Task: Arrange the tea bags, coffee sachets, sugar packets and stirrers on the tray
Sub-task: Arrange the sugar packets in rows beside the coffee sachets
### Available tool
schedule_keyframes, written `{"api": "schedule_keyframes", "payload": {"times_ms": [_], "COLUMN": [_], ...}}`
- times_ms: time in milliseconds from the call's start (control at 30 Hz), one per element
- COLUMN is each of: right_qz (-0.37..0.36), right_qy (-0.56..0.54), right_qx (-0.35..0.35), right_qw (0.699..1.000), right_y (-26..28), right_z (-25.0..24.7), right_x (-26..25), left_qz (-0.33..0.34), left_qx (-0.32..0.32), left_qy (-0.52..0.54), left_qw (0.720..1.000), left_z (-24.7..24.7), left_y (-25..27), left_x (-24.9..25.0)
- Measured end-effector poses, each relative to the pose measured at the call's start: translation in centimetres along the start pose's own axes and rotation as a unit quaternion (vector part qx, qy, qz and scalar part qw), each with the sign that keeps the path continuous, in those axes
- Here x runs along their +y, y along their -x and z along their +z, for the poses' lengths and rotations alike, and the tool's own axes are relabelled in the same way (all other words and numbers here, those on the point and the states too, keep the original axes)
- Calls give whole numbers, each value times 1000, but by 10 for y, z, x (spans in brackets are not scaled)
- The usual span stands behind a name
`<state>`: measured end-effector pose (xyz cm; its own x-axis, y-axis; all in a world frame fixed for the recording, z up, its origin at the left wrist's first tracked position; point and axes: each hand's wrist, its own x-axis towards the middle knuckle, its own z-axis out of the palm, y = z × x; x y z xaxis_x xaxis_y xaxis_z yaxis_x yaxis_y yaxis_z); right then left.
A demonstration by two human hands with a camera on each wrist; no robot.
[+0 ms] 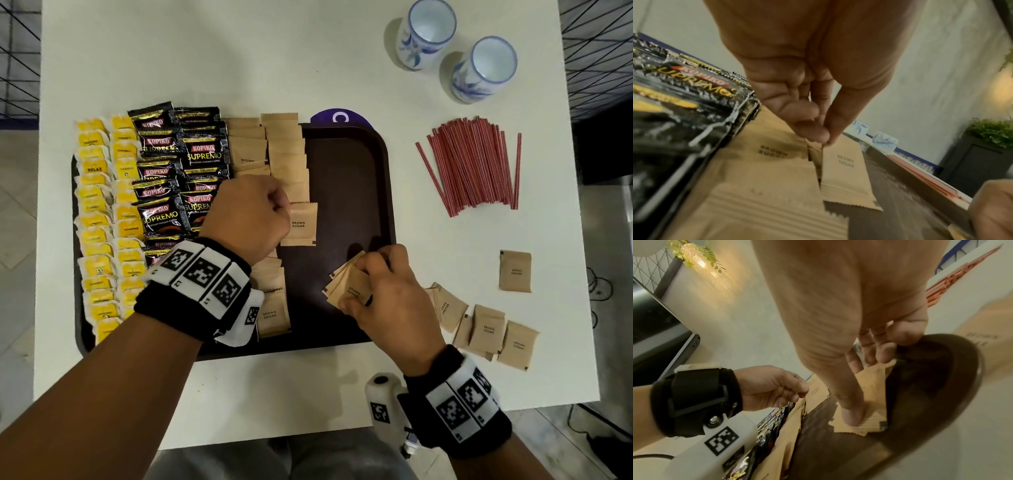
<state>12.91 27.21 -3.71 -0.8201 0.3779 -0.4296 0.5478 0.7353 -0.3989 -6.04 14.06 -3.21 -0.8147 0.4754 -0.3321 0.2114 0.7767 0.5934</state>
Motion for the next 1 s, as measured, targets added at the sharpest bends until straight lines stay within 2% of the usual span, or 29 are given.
{"api": "schedule_keyframes", "payload": {"times_ms": [233, 533, 733, 800, 933, 1000], "right_qz": [1, -1, 45, 56, 50, 51], "right_qy": [-7, -70, -230, -279, -349, -367], "right_qx": [13, 7, 0, 4, 10, 11], "right_qw": [1000, 998, 972, 959, 936, 929], "right_y": [3, 6, 1, -4, -13, -16], "right_z": [3, -9, -29, -34, -41, -42], "right_x": [1, 2, 10, 11, 4, -1], "left_qz": [0, 20, 68, 77, 114, 109], "left_qx": [28, 41, 52, 20, -93, -142], "left_qy": [-33, -43, -14, 21, 57, 83], "left_qw": [999, 998, 996, 997, 987, 980], "left_z": [7, 8, 3, 3, 9, 10], "left_y": [1, 2, 12, 18, 29, 31], "left_x": [1, 0, 11, 15, 23, 26]}}
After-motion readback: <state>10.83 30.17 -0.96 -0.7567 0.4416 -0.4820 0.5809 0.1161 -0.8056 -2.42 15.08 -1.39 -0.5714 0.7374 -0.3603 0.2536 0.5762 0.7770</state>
